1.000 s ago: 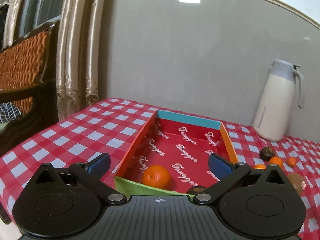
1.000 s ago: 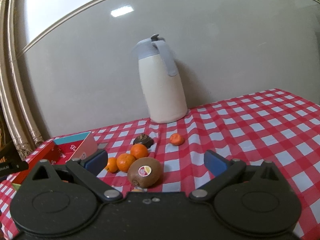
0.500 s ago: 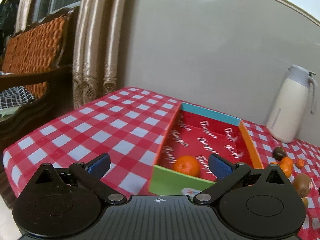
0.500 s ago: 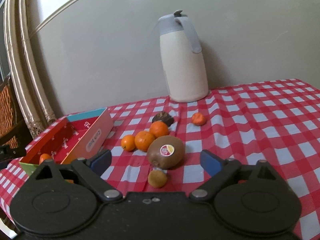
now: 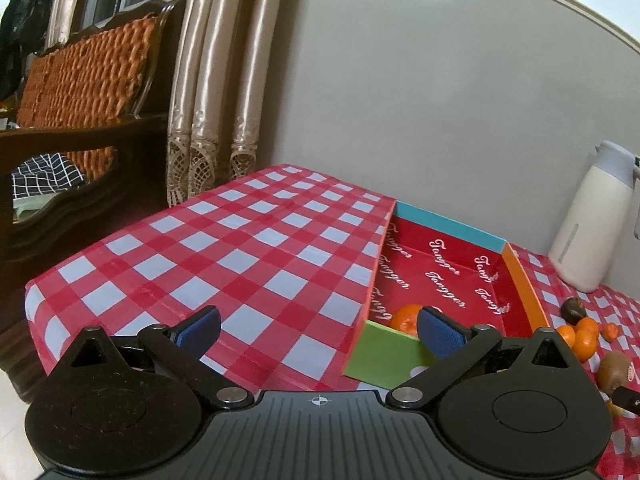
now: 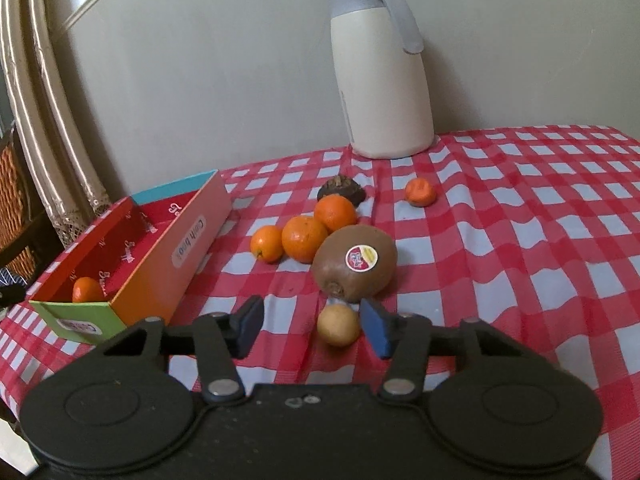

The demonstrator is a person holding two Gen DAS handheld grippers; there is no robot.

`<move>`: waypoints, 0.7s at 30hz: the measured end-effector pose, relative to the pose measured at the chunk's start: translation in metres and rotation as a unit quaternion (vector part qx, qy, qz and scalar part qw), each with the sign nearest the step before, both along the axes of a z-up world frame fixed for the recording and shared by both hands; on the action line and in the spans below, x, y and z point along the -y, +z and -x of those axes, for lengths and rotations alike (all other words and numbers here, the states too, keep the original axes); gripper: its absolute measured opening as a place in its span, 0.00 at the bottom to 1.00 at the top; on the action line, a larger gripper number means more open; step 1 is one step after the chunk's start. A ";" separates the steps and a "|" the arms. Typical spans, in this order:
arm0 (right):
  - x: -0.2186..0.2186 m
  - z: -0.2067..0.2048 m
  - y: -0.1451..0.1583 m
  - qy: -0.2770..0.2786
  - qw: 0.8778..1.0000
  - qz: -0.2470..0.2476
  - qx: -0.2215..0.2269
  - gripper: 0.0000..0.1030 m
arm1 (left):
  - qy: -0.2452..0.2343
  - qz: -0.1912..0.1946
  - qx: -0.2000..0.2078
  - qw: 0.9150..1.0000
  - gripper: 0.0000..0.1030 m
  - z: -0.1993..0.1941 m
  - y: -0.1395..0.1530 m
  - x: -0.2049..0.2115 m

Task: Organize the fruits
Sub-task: 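Reach the right gripper to the small tan fruit and grasp it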

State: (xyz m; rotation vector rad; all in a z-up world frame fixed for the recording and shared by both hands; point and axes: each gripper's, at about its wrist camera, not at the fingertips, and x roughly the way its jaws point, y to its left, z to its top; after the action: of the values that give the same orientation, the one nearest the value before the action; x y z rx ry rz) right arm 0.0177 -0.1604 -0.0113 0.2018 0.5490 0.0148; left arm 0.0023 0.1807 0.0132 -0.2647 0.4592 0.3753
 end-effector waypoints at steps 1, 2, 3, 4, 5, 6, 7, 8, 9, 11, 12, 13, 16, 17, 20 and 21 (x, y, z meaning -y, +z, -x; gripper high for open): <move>-0.001 -0.001 -0.001 -0.002 1.000 0.002 -0.002 0.49 | 0.002 0.001 0.000 1.000 1.00 0.000 0.000 -0.001; -0.001 -0.001 -0.001 -0.005 1.000 0.004 -0.004 0.49 | 0.004 0.002 0.000 1.000 1.00 0.001 0.000 -0.003; 0.000 -0.002 -0.002 -0.008 1.000 0.004 -0.006 0.49 | 0.005 0.003 0.000 1.000 1.00 0.001 -0.001 -0.005; 0.001 -0.003 -0.002 -0.011 1.000 0.004 -0.008 0.48 | 0.006 0.005 -0.001 1.000 1.00 0.002 -0.001 -0.007; 0.002 -0.004 -0.003 -0.013 1.000 0.004 -0.010 0.48 | 0.007 0.007 -0.001 1.000 1.00 0.002 -0.001 -0.008; 0.002 -0.004 -0.003 -0.015 1.000 0.004 -0.012 0.47 | 0.009 0.009 -0.001 1.000 1.00 0.002 -0.001 -0.010; 0.002 -0.005 -0.004 -0.016 1.000 0.004 -0.014 0.46 | 0.010 0.010 -0.001 1.000 1.00 0.003 -0.001 -0.011; 0.001 -0.006 -0.004 -0.016 1.000 0.005 -0.015 0.46 | 0.011 0.011 0.000 1.000 1.00 0.003 -0.001 -0.012; 0.001 -0.006 -0.005 -0.016 1.000 0.007 -0.016 0.46 | 0.012 0.012 0.000 1.000 1.00 0.004 -0.002 -0.013; -0.001 -0.008 -0.005 -0.015 1.000 0.010 -0.019 0.45 | 0.014 0.011 0.001 1.000 1.00 0.005 -0.002 -0.015; -0.002 -0.008 -0.006 -0.015 1.000 0.011 -0.020 0.44 | 0.014 0.011 0.000 1.000 1.00 0.005 -0.002 -0.015; -0.002 -0.009 -0.006 -0.015 1.000 0.012 -0.021 0.44 | 0.014 0.010 -0.001 1.000 1.00 0.005 -0.002 -0.016; -0.003 -0.010 -0.007 -0.015 0.999 0.013 -0.025 0.44 | 0.015 0.010 -0.002 1.000 1.00 0.005 -0.003 -0.018; -0.003 -0.011 -0.008 -0.015 0.999 0.013 -0.026 0.44 | 0.016 0.010 -0.002 1.000 1.00 0.006 -0.003 -0.018; -0.004 -0.012 -0.009 -0.014 0.999 0.014 -0.028 0.42 | 0.018 0.012 -0.001 1.000 1.00 0.006 -0.003 -0.020; -0.004 -0.013 -0.009 -0.014 0.999 0.014 -0.029 0.42 | 0.018 0.013 -0.002 1.000 1.00 0.006 -0.003 -0.021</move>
State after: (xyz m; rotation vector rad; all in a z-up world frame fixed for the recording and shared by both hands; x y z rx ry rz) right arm 0.0304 -0.1566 -0.0201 0.1831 0.6048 -0.0253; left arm -0.0039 0.2013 0.0101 -0.2978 0.4633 0.4050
